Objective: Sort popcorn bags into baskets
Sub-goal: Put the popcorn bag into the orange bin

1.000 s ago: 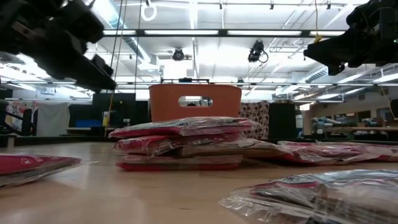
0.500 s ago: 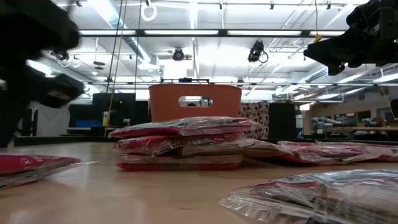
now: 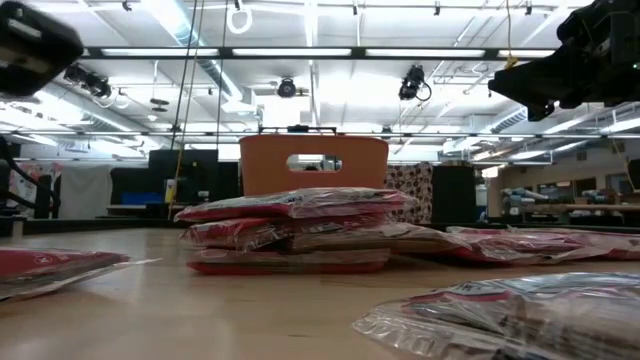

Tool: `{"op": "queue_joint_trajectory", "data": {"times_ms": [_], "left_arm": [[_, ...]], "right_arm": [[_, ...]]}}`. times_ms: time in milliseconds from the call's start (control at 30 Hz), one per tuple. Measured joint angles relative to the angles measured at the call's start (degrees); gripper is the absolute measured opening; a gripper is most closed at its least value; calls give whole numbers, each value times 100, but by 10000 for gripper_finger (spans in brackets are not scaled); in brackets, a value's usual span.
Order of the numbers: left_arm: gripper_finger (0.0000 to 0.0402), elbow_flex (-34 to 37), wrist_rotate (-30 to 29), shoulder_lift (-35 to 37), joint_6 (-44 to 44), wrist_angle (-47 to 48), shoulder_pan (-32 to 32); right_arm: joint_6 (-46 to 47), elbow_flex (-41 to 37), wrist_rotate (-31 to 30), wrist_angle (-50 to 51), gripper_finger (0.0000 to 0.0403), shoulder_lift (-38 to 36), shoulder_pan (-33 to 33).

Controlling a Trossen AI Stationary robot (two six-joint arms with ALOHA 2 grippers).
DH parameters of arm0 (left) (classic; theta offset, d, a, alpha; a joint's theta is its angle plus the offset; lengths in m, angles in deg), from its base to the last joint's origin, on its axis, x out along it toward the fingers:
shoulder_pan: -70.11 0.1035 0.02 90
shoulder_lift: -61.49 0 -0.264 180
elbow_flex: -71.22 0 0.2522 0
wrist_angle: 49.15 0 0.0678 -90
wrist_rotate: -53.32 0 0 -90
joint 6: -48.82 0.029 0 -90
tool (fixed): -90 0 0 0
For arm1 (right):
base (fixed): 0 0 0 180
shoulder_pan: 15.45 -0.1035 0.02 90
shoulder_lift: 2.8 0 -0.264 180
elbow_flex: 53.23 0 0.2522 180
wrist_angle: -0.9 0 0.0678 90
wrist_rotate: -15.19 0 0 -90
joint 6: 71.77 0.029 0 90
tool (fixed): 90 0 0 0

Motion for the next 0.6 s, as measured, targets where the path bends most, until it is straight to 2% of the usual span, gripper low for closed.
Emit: {"op": "queue_joint_trajectory", "data": {"times_ms": [133, 233, 333, 600], "left_arm": [[125, -906, -2, -707, 141, 1075, -29], [125, -1286, 211, -1018, 135, 1740, -46], [125, -1370, 613, -1116, -28, 1857, -80], [125, -1375, 1130, -879, -836, 2118, -28]], "right_arm": [[1, 1, 1, 0, 119, -1, 1], [0, 1, 1, 0, 119, 0, 0], [1, 1, 1, 0, 119, -1, -1], [1, 0, 1, 0, 119, 0, 0]]}}
